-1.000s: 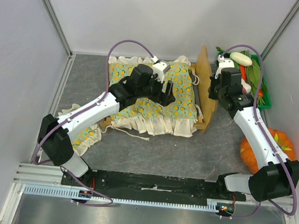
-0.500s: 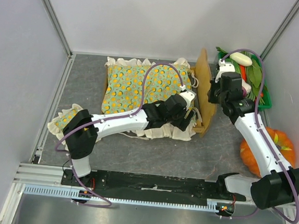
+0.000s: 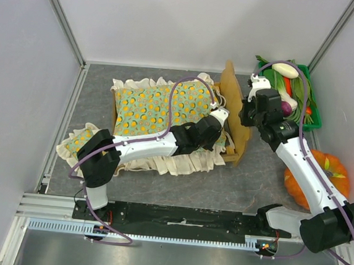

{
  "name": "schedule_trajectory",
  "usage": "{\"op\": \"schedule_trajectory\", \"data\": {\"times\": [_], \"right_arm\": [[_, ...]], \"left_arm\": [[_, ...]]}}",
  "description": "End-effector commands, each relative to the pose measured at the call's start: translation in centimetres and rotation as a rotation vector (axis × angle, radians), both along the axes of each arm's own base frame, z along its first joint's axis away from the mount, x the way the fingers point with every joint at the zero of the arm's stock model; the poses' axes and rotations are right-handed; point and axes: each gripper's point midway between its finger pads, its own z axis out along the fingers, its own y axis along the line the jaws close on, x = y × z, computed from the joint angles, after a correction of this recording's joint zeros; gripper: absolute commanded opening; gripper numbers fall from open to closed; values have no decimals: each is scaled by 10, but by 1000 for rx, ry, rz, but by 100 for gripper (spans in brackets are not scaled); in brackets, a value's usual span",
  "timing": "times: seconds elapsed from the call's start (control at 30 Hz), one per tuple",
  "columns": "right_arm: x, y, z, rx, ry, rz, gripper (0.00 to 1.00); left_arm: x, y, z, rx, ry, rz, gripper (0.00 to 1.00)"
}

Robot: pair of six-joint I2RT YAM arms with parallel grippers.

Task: Set up the pet bed

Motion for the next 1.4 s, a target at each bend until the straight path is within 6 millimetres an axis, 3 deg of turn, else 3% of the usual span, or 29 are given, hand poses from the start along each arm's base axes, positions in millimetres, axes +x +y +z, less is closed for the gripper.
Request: {"op": "schedule_trajectory", "data": {"times": [0.0, 0.13, 0.2, 0.23, 0.27, 0.33, 0.5, 0.57, 0.7, 0.8, 0.9, 0.97, 1.07, 1.37], "right_arm": [[-13, 33, 10, 141, 9, 103, 10], [-10, 28, 9, 119, 5, 76, 11], [-7, 22, 11, 95, -3, 54, 16], [-5, 15, 12, 71, -12, 24, 29], [-4, 11, 14, 54, -19, 15, 35], [0, 5, 27, 41, -50, -3, 50], [3, -7, 77, 15, -168, 1, 65], [-2, -3, 98, 30, -217, 37, 67], [-22, 33, 110, 107, -229, 271, 67], [-33, 51, 96, 135, -172, 364, 62], [-44, 75, 72, 118, -99, 462, 47], [-48, 91, 50, 59, -36, 502, 46], [-46, 100, 20, -16, 22, 493, 45], [-34, 109, -41, -44, 99, 496, 44]], "left_arm": [[7, 7, 14, -14, -55, 46, 2], [8, 16, 26, -34, -66, 38, 2], [9, 24, 36, -62, -67, 32, 2], [7, 22, 40, -99, -53, 0, 2], [10, 31, 40, -115, -40, 5, 2], [8, 32, 63, -219, -28, -33, 2], [23, 68, 84, -328, -7, 0, 2], [25, 75, 89, -343, 5, -12, 2], [32, 90, 87, -360, 20, 14, 2], [38, 104, 80, -378, 39, 38, 2], [41, 112, 72, -400, 73, 41, 2], [43, 116, 66, -405, 93, 53, 2], [44, 117, 62, -413, 111, 49, 2], [45, 123, 40, -397, 156, 53, 2]]}}
